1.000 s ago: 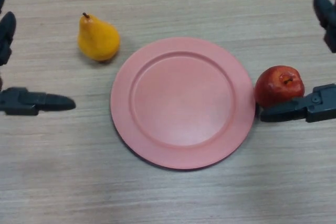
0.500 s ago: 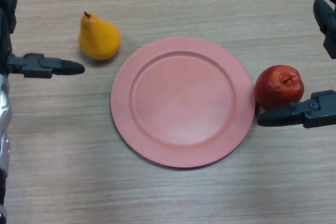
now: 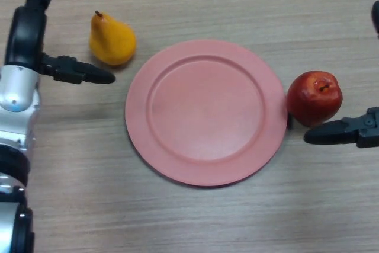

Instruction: Pick up the red apple and place it on the plate

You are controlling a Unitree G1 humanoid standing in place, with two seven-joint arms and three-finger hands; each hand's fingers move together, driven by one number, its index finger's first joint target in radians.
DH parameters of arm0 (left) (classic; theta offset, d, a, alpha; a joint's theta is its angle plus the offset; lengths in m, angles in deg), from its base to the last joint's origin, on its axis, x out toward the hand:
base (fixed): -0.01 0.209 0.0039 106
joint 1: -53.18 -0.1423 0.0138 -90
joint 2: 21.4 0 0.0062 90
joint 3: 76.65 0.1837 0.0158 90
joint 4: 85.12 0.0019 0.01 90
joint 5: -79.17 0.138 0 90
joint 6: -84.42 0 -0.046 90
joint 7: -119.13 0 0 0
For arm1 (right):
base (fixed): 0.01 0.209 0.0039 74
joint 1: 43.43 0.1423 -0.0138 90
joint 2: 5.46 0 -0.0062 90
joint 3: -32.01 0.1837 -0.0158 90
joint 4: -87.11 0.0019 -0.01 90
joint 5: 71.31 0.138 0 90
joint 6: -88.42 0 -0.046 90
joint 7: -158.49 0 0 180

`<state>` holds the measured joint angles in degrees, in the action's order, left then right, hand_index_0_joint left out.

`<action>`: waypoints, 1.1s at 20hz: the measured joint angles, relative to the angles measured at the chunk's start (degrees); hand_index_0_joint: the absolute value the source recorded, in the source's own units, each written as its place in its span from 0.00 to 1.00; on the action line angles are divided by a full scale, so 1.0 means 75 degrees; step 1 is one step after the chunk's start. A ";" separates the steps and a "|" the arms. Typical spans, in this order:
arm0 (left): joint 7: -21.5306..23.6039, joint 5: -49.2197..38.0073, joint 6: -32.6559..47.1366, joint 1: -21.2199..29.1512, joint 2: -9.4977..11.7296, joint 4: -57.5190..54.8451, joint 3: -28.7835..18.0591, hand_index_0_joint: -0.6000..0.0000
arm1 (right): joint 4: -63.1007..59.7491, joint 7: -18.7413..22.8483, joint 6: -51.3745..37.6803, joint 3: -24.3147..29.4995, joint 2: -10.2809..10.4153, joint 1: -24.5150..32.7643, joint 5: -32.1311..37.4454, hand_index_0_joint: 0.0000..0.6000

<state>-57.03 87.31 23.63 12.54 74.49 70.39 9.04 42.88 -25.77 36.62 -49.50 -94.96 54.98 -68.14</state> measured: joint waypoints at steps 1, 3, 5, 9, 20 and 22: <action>0.0038 0.0081 0.0039 0.0096 -0.0066 0.0228 0.0003 1.00 | 0.0002 0.0000 0.0000 0.0037 -0.0002 -0.0049 0.0001 0.00; 0.0060 0.0320 0.0068 0.0289 -0.0165 0.0598 0.0026 1.00 | 0.0003 0.0000 0.0000 0.0134 -0.0004 -0.0149 0.0002 0.00; 0.0058 0.0314 0.0069 0.0445 -0.0309 0.0774 0.0026 1.00 | 0.0005 0.0000 0.0000 0.0265 -0.0007 -0.0154 0.0002 0.00; 0.0060 0.0317 0.0069 0.0589 -0.0344 0.1047 0.0025 1.00 | 0.0222 0.0000 0.0003 0.0321 -0.0083 -0.0252 0.0013 0.00; 0.0201 0.0309 0.0069 0.0595 -0.0383 0.1201 -0.0019 1.00 | 0.0270 -0.0004 0.0250 0.0858 -0.0220 -0.0292 0.0651 0.00; 0.0477 0.0388 0.0069 0.0595 -0.0361 0.1217 -0.0002 1.00 | 0.0253 -0.0004 0.0250 0.0862 -0.0237 -0.0292 0.0651 0.00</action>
<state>-53.46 90.22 24.15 17.00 71.78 79.52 9.02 44.77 -25.80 38.50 -43.03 -96.74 52.79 -63.26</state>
